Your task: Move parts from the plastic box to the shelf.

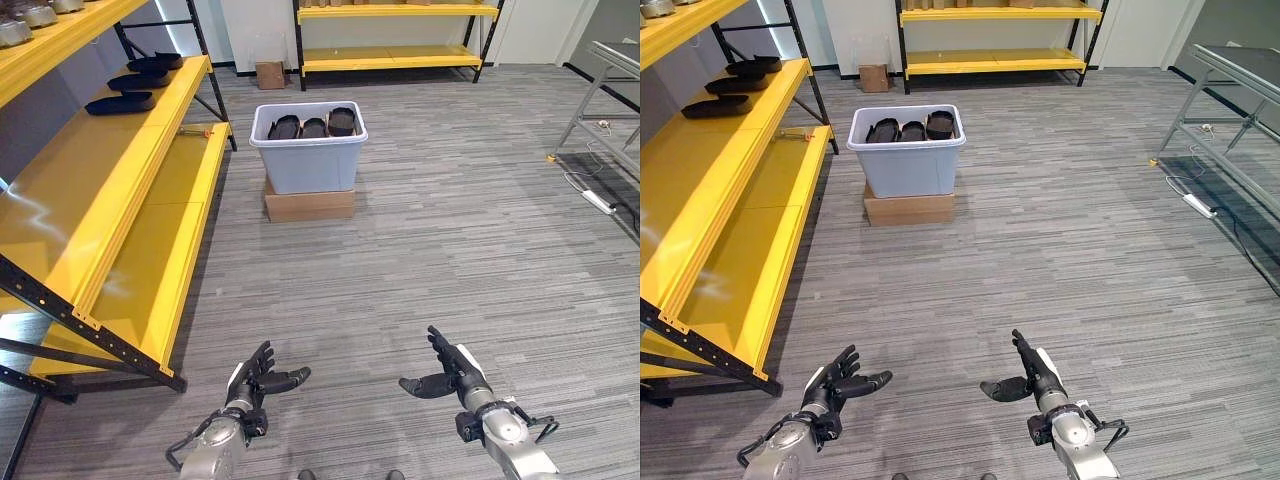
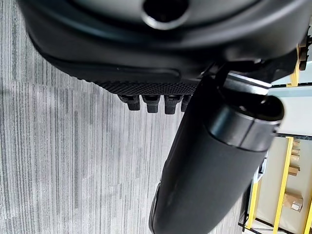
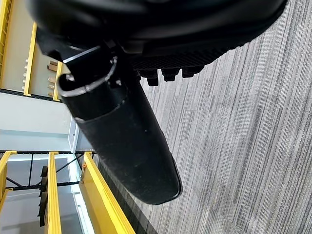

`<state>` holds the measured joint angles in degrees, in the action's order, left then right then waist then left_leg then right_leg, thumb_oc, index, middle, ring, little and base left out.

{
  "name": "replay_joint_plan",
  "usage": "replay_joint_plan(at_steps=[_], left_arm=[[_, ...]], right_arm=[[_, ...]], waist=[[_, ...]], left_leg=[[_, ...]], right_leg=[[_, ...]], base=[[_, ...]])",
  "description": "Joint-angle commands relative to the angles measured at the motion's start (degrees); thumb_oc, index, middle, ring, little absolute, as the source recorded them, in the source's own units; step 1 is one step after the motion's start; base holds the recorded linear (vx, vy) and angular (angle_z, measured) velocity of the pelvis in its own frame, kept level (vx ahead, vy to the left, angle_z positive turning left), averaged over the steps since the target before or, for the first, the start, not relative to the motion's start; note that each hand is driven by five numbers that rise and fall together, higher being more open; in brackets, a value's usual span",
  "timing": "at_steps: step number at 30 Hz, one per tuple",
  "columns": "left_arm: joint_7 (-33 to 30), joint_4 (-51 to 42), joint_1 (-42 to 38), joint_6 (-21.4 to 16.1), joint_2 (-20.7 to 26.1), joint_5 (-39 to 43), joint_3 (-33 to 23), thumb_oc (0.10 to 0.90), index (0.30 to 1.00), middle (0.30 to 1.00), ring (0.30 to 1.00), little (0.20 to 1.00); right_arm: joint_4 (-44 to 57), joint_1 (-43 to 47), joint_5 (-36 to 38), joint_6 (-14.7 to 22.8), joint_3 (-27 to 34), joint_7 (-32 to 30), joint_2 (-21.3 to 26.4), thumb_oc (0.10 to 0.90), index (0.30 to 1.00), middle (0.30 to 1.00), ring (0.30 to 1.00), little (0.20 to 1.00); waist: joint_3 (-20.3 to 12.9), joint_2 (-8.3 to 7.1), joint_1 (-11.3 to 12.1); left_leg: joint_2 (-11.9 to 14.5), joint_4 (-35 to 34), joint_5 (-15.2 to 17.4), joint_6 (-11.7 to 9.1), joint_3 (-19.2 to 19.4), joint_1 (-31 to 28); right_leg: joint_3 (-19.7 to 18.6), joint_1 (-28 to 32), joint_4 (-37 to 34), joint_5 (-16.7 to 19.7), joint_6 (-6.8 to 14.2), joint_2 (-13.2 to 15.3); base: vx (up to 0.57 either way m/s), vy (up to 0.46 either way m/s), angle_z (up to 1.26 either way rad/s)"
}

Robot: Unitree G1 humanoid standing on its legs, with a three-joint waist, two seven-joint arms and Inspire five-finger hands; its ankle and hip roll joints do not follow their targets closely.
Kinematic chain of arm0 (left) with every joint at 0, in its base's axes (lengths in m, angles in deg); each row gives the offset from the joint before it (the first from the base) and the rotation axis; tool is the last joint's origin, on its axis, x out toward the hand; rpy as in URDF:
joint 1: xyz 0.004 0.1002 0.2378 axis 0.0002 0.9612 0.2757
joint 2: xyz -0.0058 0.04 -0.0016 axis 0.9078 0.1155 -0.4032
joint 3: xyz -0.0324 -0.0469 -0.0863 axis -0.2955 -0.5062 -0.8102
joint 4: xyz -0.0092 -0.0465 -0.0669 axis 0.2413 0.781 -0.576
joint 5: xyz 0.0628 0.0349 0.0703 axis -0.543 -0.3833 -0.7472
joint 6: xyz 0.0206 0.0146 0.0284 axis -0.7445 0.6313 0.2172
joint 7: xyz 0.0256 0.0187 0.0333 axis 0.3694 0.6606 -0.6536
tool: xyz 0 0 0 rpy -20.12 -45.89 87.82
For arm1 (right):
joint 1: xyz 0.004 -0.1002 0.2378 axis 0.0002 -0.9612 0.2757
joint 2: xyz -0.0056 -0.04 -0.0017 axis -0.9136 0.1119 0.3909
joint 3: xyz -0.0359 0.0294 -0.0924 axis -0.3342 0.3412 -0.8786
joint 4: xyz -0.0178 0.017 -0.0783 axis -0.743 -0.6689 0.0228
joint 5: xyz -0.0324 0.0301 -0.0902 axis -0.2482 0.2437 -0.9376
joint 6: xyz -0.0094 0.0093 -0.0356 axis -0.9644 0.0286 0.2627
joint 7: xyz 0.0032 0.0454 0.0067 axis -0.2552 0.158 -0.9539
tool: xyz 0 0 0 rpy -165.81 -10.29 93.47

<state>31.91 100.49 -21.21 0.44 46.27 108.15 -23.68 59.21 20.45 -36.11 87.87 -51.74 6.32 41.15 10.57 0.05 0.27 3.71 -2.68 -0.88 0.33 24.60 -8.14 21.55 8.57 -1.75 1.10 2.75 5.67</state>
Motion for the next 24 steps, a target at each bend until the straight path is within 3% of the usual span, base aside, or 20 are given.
replay_joint_plan(at_steps=[1, 6, 9, 10, 13, 14, 15, 16, 17, 18, 20, 23, 24], left_arm=[[0.6, -4.5, -4.0, -4.6, 2.3, 0.9, -1.5, 0.9, 1.0, 1.0, 1.0, 1.0], [1.9, -3.9, -5.1, -3.2, 3.2, 0.8, -2.0, 0.9, 1.0, 1.0, 1.0, 1.0], [4.3, -3.4, -6.0, -1.9, 3.8, -0.6, -1.8, 0.9, 1.0, 1.0, 1.0, 1.0], [5.8, -3.1, -6.4, -2.1, 4.1, -0.6, -1.5, 0.9, 1.0, 1.0, 1.0, 1.0], [7.0, -4.3, -6.3, -1.4, 4.5, -0.2, -1.1, 0.9, 1.0, 1.0, 1.0, 1.0], [7.0, -4.6, -6.3, -1.3, 4.6, -0.4, -1.1, 0.9, 1.0, 1.0, 1.0, 1.0], [7.1, -5.1, -5.8, -1.6, 4.6, -1.3, -0.9, 0.9, 1.0, 1.0, 1.0, 1.0], [6.8, -5.7, -4.9, -1.9, 4.6, -1.2, -0.9, 0.9, 1.0, 1.0, 1.0, 1.0], [6.7, -5.9, -4.6, -1.9, 4.6, -1.0, -0.8, 0.9, 1.0, 1.0, 1.0, 1.0], [6.3, -6.9, -3.9, -1.2, 5.0, -0.1, -1.2, 0.9, 1.0, 1.0, 1.0, 1.0], [5.8, -7.6, -4.3, -0.2, 5.6, -0.1, -1.0, 0.9, 1.0, 1.0, 1.0, 1.0], [4.3, -7.7, -5.7, 0.9, 5.6, -0.1, 0.2, 0.9, 1.0, 1.0, 1.0, 1.0], [3.4, -8.2, -6.4, 1.6, 5.4, 0.0, 1.1, 0.9, 1.0, 1.0, 1.0, 1.0]], right_arm=[[5.7, 5.1, -0.5, 4.9, 0.7, -1.0, 1.4, 0.9, 1.0, 1.0, 1.0, 1.0], [6.3, 5.4, -0.7, 5.0, 1.7, -1.4, 1.8, 0.9, 1.0, 1.0, 1.0, 1.0], [7.6, 5.6, -0.2, 3.9, 2.3, -2.3, 1.7, 0.9, 1.0, 1.0, 1.0, 1.0], [8.1, 5.7, 0.6, 3.6, 2.7, -3.0, 1.6, 0.9, 1.0, 1.0, 1.0, 1.0], [8.7, 5.5, 1.0, 3.6, 3.5, -3.4, 1.5, 0.9, 1.0, 1.0, 1.0, 1.0], [8.9, 5.4, 1.0, 3.6, 3.5, -3.6, 1.4, 0.9, 1.0, 1.0, 1.0, 1.0], [9.0, 5.2, 1.0, 3.8, 3.6, -3.7, 1.2, 0.9, 1.0, 1.0, 1.0, 1.0], [8.9, 5.1, 0.8, 4.3, 3.6, -3.1, 1.0, 0.9, 1.0, 1.0, 1.0, 1.0], [8.9, 5.0, 0.6, 4.5, 3.7, -2.8, 1.0, 0.9, 1.0, 1.0, 1.0, 1.0], [9.0, 4.6, -0.2, 5.5, 3.8, -1.4, 0.9, 0.9, 1.0, 1.0, 1.0, 1.0], [9.8, 3.6, -0.2, 5.9, 3.7, -0.1, 0.6, 0.9, 1.0, 1.0, 1.0, 1.0], [9.2, 4.0, 0.4, 5.7, 3.0, -1.3, 0.6, 0.9, 1.0, 1.0, 1.0, 1.0], [8.0, 4.9, 0.9, 5.9, 2.7, -2.6, 0.4, 0.9, 1.0, 1.0, 1.0, 1.0]], waist=[[-2.0, -1.06, 0.5], [-2.1, -0.39, 0.4], [-1.3, 0.04, 0.0], [-1.0, 0.55, -0.2], [-0.2, 1.03, -0.4], [0.0, 1.38, -0.4], [0.8, 1.42, -0.1], [1.1, 1.83, -0.1], [1.2, 1.92, -0.1], [1.7, 1.2, -1.0], [2.3, -0.62, -2.5], [3.0, -2.46, -2.7], [3.7, -2.34, -2.7]], left_leg=[[4.6, 3.3, 1.9, -3.5, -4.1, -0.3], [3.4, 4.5, 2.6, -2.3, -5.0, 0.1], [1.7, 4.7, 3.5, -0.2, -4.9, -0.2], [0.8, 4.5, 4.1, 1.2, -4.6, -0.3], [-1.0, 4.2, 5.6, 2.6, -4.8, -1.3], [-0.8, 4.4, 5.4, 3.1, -4.3, -0.9], [-2.4, 4.4, 6.9, 4.2, -4.5, -1.7], [-2.6, 4.1, 7.5, 4.4, -4.6, -2.1], [-2.6, 4.1, 7.7, 4.4, -4.6, -2.2], [-3.2, 4.2, 8.5, 4.0, -5.0, -2.8], [-4.3, 4.9, 10.3, 3.6, -5.5, -3.9], [-5.1, 5.2, 12.4, 2.8, -5.8, -5.3], [-4.4, 5.6, 13.4, 2.6, -6.3, -6.0]], right_leg=[[-2.4, -0.2, 6.8, -5.4, 4.9, 5.5], [-3.2, -1.4, 12.1, -7.9, 4.8, 5.4], [-3.6, -5.1, 22.3, -8.3, 6.1, 6.1], [-3.4, -8.9, 30.6, -6.8, 7.4, 7.5], [-3.5, -14.2, 43.2, -4.6, 9.1, 11.1], [-2.8, -15.8, 45.5, -2.8, 8.6, 11.9], [-3.3, -21.0, 52.6, 1.4, 9.6, 15.0], [-3.8, -23.4, 53.7, 3.2, 9.8, 14.4], [-3.8, -23.9, 53.7, 3.4, 9.8, 14.1], [-4.6, -24.2, 48.4, 4.1, 9.7, 11.3], [-4.1, -23.4, 35.3, 6.4, 9.7, 9.6], [-1.2, -22.3, 21.1, 10.1, 10.4, 11.6], [-2.4, -24.7, 16.7, 12.0, 10.7, 13.5]], base=[[0.04, 0.093, 0.01], [0.06, 0.17, 0.1], [0.04, 0.263, 0.11], [0.02, 0.291, 0.12], [0.05, 0.242, 0.27], [0.07, 0.223, 0.25], [0.04, 0.153, 0.09], [0.09, 0.132, -0.01], [0.16, 0.001, -0.08], [0.24, -0.085, -0.09], [0.31, -0.146, 0.0], [0.34, -0.21, 0.19], [0.38, -0.267, 0.3]])
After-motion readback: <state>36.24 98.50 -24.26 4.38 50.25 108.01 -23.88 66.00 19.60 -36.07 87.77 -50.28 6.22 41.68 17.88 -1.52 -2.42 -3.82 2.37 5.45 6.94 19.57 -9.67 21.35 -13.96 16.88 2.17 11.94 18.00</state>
